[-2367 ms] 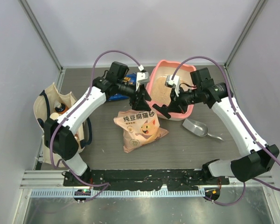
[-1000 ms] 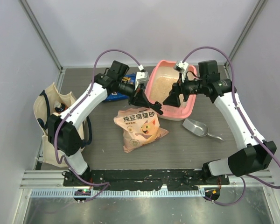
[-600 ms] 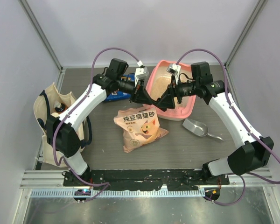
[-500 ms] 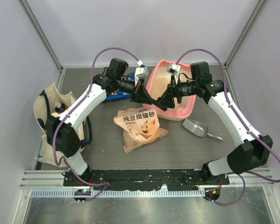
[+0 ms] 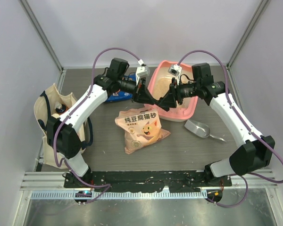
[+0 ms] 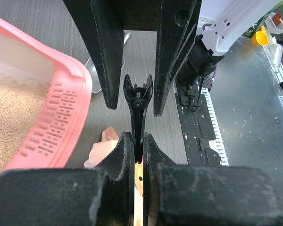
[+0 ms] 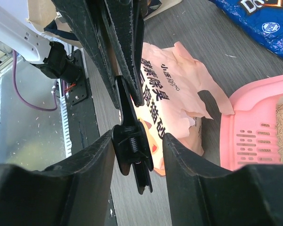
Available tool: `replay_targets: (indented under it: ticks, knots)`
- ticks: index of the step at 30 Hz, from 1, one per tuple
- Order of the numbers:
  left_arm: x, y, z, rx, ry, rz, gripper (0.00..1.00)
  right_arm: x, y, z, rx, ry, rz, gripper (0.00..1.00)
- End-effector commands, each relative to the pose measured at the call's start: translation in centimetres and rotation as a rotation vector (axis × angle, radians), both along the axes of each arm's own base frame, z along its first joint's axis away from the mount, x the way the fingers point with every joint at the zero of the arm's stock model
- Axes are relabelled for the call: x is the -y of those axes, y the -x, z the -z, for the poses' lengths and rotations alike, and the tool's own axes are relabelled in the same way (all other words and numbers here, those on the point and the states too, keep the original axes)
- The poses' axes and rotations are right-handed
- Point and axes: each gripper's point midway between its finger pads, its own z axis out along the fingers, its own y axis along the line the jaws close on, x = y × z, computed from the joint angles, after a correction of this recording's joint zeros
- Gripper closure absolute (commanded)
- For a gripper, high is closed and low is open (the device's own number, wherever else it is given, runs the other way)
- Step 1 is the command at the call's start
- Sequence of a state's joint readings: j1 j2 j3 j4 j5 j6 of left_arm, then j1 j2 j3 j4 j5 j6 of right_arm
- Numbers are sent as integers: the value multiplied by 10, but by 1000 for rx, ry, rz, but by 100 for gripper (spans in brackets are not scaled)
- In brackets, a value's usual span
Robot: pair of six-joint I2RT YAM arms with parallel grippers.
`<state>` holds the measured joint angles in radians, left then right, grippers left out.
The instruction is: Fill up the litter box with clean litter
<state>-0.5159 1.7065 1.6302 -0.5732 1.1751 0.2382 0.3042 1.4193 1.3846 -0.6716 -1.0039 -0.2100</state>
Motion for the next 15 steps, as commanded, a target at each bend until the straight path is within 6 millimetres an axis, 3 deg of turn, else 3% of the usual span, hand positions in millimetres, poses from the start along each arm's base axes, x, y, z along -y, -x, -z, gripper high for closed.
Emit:
replay_targets:
  ticks: [1,2,6,15]
  knots:
    - [3,1,-9,1,35,32,100,-4,-5,-12,39,-33,6,48]
    - [3,0,-10,-1,35,31,100,-3,-6,-14,44,-34,13,44]
    - [4,-1,-9,-5,33,30,100,-4,-8,-17,55,-36,15,42]
    - [2,-3,-8,-6,33,22,100,-4,-5,-13,40,-31,10,43]
